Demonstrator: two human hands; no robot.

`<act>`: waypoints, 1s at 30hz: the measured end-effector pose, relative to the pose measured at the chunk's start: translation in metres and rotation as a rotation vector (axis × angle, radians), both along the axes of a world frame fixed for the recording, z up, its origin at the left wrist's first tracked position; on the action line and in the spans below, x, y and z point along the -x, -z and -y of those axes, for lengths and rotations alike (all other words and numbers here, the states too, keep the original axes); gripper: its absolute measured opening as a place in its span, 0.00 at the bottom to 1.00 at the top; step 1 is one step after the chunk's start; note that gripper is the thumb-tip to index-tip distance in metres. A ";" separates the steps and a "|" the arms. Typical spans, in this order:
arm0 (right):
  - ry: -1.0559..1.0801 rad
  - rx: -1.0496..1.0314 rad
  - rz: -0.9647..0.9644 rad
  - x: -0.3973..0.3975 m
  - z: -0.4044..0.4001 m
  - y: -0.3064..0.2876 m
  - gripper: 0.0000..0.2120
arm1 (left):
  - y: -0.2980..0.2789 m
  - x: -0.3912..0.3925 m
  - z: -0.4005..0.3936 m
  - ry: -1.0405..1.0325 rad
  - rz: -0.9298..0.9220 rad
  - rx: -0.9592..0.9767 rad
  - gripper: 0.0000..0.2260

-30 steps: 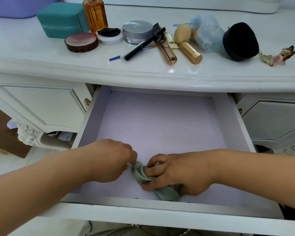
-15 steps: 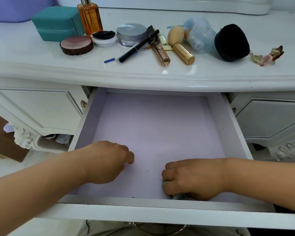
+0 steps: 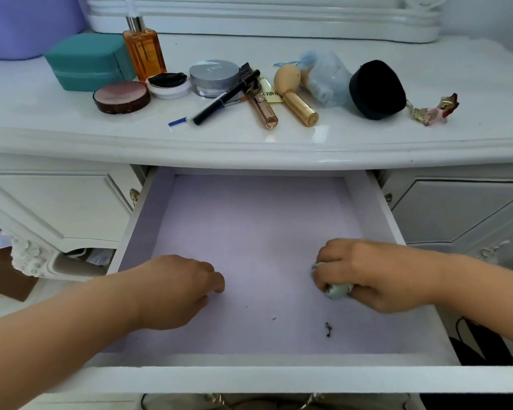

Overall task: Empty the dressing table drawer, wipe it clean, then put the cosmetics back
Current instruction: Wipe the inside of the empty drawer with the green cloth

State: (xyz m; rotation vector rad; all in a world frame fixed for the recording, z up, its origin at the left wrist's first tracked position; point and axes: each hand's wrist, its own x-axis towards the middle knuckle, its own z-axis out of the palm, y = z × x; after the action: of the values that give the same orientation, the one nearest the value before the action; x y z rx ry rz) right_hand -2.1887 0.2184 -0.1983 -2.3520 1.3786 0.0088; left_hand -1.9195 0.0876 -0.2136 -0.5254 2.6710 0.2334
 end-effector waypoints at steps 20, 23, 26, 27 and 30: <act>0.521 0.360 0.248 0.046 -0.069 -0.041 0.12 | -0.040 0.078 -0.026 0.409 -0.179 0.078 0.16; 0.703 0.416 0.309 0.062 -0.087 -0.043 0.11 | -0.049 0.103 -0.043 0.462 -0.234 0.102 0.16; 0.889 0.474 0.339 0.076 -0.107 -0.028 0.17 | -0.049 0.124 -0.053 0.476 -0.251 0.088 0.16; 0.943 0.462 0.288 0.081 -0.113 -0.018 0.23 | -0.052 0.132 -0.059 0.491 -0.274 0.098 0.16; 1.091 0.195 0.090 0.091 -0.128 0.011 0.27 | -0.049 0.146 -0.069 0.503 -0.253 0.066 0.19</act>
State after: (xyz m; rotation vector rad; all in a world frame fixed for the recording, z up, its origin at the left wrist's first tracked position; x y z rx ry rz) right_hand -2.2797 0.3460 -0.2091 -1.4032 2.4813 -0.5435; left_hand -2.0660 0.1570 -0.1646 0.1804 2.9541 0.0655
